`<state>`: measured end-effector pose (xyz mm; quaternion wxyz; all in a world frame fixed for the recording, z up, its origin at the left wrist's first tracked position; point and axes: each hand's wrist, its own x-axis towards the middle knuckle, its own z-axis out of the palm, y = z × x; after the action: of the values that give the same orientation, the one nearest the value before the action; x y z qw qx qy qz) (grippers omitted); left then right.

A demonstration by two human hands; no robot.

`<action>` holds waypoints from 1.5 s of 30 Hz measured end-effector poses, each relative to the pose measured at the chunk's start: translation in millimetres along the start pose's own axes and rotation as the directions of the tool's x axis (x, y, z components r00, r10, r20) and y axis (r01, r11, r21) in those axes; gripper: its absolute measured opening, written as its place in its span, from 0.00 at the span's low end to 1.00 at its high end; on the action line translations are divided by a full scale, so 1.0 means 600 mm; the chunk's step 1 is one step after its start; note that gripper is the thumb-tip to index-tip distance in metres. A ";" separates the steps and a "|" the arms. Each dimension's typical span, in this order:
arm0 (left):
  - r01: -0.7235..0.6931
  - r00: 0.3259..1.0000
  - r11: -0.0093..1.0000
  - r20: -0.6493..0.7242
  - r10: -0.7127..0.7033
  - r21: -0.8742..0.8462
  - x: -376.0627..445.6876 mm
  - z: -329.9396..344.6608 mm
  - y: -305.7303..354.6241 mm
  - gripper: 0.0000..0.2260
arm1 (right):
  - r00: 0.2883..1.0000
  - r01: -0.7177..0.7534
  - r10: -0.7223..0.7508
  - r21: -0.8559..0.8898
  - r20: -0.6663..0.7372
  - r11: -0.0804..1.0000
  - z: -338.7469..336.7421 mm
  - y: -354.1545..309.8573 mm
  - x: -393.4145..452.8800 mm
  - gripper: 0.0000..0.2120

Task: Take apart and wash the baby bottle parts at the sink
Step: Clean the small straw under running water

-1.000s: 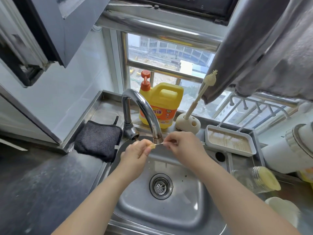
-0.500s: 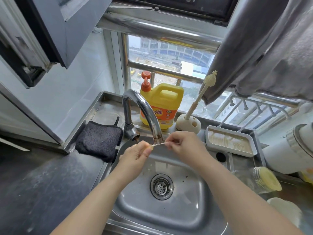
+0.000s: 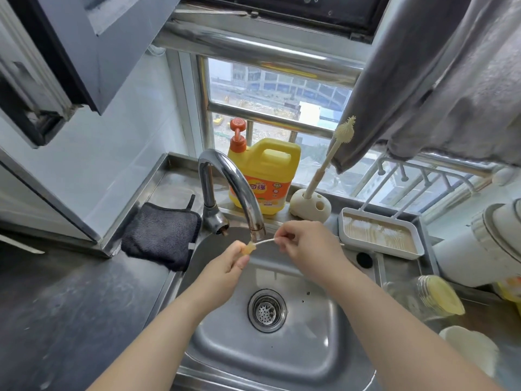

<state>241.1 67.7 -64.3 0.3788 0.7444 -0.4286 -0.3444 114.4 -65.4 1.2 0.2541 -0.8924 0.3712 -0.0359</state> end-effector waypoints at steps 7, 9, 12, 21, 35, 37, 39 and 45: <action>0.204 0.977 0.918 0.012 -0.213 -0.341 -0.007 0.009 -0.014 0.12 | 0.994 -0.097 0.097 0.001 0.041 0.995 -0.003 0.030 -0.011 0.04; 0.233 0.970 0.827 0.059 -0.237 -0.512 -0.005 0.016 -0.001 0.12 | 0.994 -0.087 0.082 0.064 0.077 0.994 0.015 0.023 -0.017 0.04; 0.208 0.977 0.782 0.086 -0.195 -0.588 -0.009 0.021 0.012 0.09 | 0.992 -0.052 0.033 0.159 0.122 0.986 0.042 0.008 -0.015 0.11; 0.196 0.978 0.902 0.012 -0.207 -0.384 -0.020 0.030 0.016 0.13 | 0.992 -0.073 0.043 0.274 0.115 0.959 0.088 -0.024 0.008 0.12; 0.128 0.984 0.944 -0.081 -0.160 -0.305 0.004 0.011 0.007 0.07 | 0.974 -0.203 0.092 0.608 0.208 0.767 0.103 -0.011 0.030 0.10; 0.105 0.982 0.953 -0.120 -0.144 -0.285 0.012 0.009 0.006 0.10 | 0.969 -0.229 0.096 0.687 0.227 0.690 0.103 -0.009 0.035 0.13; 0.100 0.979 0.956 -0.143 -0.143 -0.274 0.019 0.011 0.007 0.11 | 0.969 -0.239 0.118 0.699 0.218 0.674 0.102 -0.009 0.041 0.09; 0.073 0.982 0.971 -0.152 -0.109 -0.228 0.029 0.019 0.009 0.18 | 0.979 -0.202 0.151 0.578 0.135 0.791 0.107 -0.005 0.055 0.16</action>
<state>236.4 47.0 -68.3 0.4769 0.7424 -0.3204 -0.3446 156.4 -59.0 -57.2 0.5352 -0.7317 0.4127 -0.0887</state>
